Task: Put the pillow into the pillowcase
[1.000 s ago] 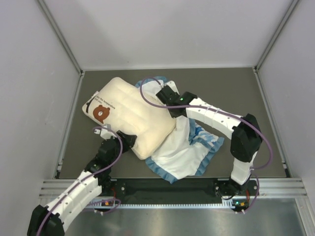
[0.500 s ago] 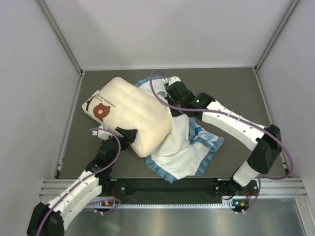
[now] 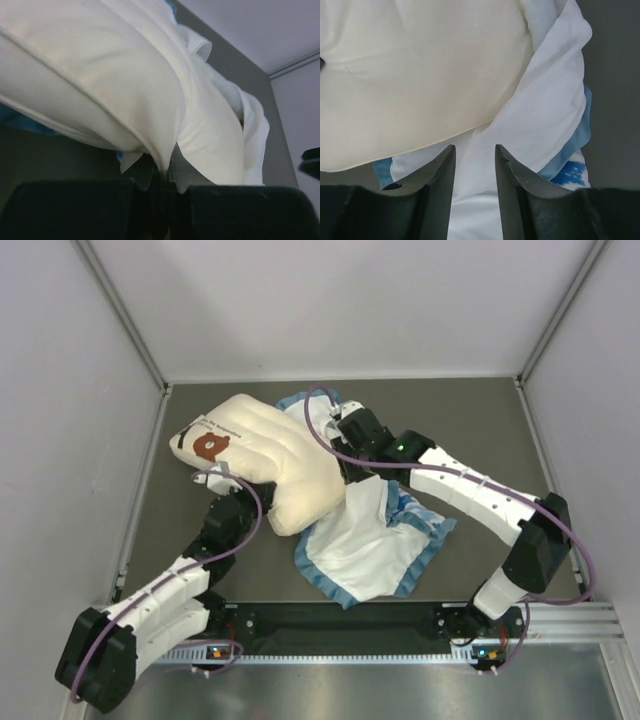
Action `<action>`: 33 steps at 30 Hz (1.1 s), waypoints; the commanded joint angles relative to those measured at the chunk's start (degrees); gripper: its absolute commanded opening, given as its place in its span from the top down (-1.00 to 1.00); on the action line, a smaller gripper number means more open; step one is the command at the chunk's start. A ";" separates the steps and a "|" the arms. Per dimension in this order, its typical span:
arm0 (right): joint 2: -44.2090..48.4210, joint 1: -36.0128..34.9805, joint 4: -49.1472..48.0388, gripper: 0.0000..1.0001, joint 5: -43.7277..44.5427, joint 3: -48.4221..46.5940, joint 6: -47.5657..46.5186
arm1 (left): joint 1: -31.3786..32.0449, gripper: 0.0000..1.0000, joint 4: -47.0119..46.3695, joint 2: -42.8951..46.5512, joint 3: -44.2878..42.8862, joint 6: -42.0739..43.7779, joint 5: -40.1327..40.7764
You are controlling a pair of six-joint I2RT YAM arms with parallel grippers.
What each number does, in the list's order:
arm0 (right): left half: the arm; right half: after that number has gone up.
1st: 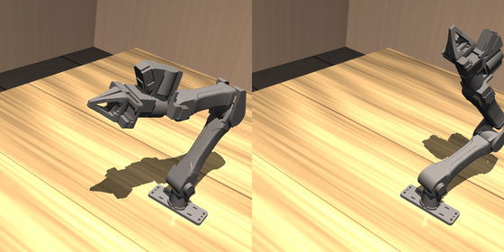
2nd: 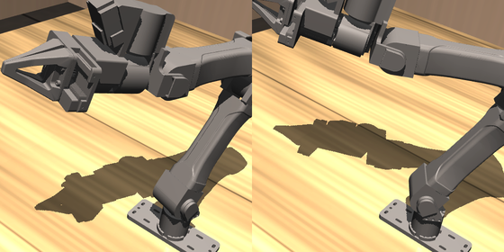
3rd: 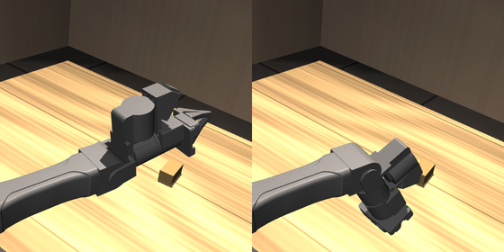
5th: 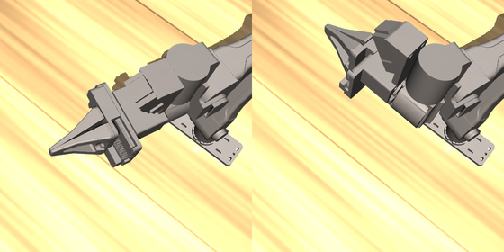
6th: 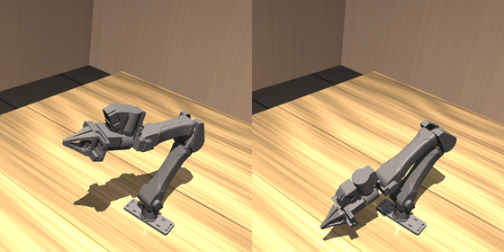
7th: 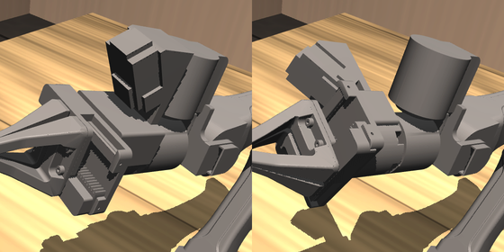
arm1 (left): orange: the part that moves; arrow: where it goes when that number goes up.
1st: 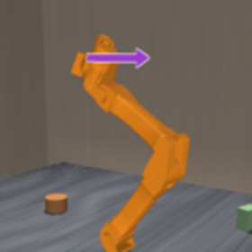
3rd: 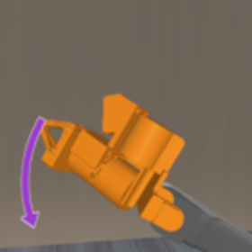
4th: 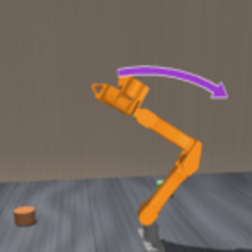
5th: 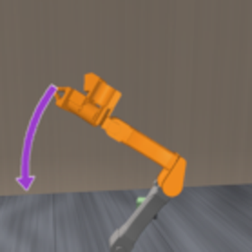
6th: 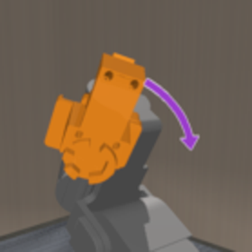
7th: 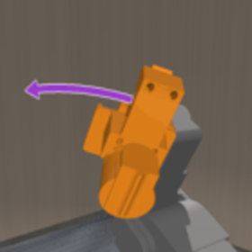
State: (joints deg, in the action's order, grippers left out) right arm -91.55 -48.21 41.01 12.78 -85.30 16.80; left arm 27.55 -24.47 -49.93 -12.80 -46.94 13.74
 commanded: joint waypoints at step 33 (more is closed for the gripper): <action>-15.49 -22.90 -28.36 -0.45 21.50 12.53 13.34 | -0.04 1.00 0.29 -12.29 -28.69 17.23 1.91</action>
State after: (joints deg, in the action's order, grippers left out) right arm -103.85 -71.44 10.98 26.89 -68.23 27.79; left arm 27.46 -17.74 -62.92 -36.84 -32.47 14.68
